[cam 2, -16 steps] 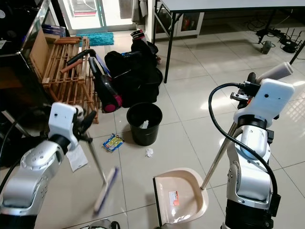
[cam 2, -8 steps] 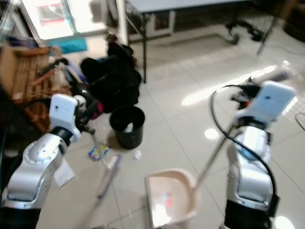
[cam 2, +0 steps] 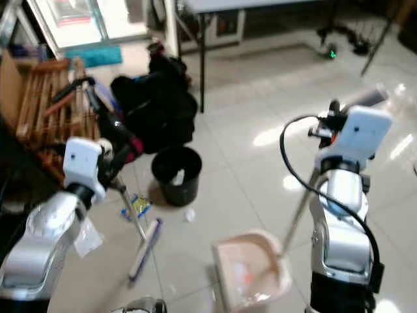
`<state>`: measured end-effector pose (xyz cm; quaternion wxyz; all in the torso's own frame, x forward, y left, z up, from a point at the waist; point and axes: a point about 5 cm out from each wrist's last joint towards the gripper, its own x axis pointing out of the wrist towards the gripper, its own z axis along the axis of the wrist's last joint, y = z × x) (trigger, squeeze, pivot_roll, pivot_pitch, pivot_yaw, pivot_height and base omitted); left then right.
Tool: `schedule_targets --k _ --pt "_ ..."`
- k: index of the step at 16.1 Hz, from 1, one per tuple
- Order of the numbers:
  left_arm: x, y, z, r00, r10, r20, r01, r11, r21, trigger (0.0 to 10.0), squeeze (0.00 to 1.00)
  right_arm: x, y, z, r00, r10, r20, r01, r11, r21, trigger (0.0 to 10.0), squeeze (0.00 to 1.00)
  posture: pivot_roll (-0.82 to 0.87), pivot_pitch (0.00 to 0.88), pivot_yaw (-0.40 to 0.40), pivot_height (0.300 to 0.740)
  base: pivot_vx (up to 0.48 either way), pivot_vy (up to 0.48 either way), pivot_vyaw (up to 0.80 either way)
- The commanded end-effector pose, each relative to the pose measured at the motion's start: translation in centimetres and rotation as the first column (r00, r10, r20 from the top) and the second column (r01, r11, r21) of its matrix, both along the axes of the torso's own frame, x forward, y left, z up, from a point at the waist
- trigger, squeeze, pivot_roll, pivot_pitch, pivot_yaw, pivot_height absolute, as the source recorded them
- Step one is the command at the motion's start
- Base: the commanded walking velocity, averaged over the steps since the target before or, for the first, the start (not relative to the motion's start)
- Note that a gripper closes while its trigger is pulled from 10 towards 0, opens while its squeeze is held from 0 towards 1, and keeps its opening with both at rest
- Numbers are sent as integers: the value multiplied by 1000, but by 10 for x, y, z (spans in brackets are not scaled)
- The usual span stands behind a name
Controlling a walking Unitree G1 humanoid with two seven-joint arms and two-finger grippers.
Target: Sweep floor
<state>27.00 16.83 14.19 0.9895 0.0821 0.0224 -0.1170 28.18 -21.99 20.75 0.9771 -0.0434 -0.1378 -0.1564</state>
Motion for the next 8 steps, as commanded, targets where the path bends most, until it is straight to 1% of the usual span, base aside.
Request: schedule_targets --k 1,2,3,4,8 --pt "-2 3 7 1000 9 25 -9 1000 18 10000 0 4 10 5 999 39 20 -39 999 -4 10000 0 -21 107 -8 740 292 0 800" --pt "-2 3 7 1000 14 25 -15 1000 21 10000 0 5 10 8 999 32 38 -32 999 -1 10000 0 -19 102 -6 740 285 0 719" --pt "0 2 7 999 16 29 -17 1000 23 10000 0 5 9 10 997 19 69 -21 999 28 10000 0 -19 102 -5 740 289 0 0" --pt "3 1 8 999 13 32 -13 1000 27 10000 0 6 8 11 997 10 71 -13 999 38 10000 0 -21 104 -2 740 289 0 0" --pt "10 -5 9 999 -9 35 8 999 31 10000 0 5 6 11 997 -8 81 7 1000 16 10000 0 -30 100 12 740 289 0 0"
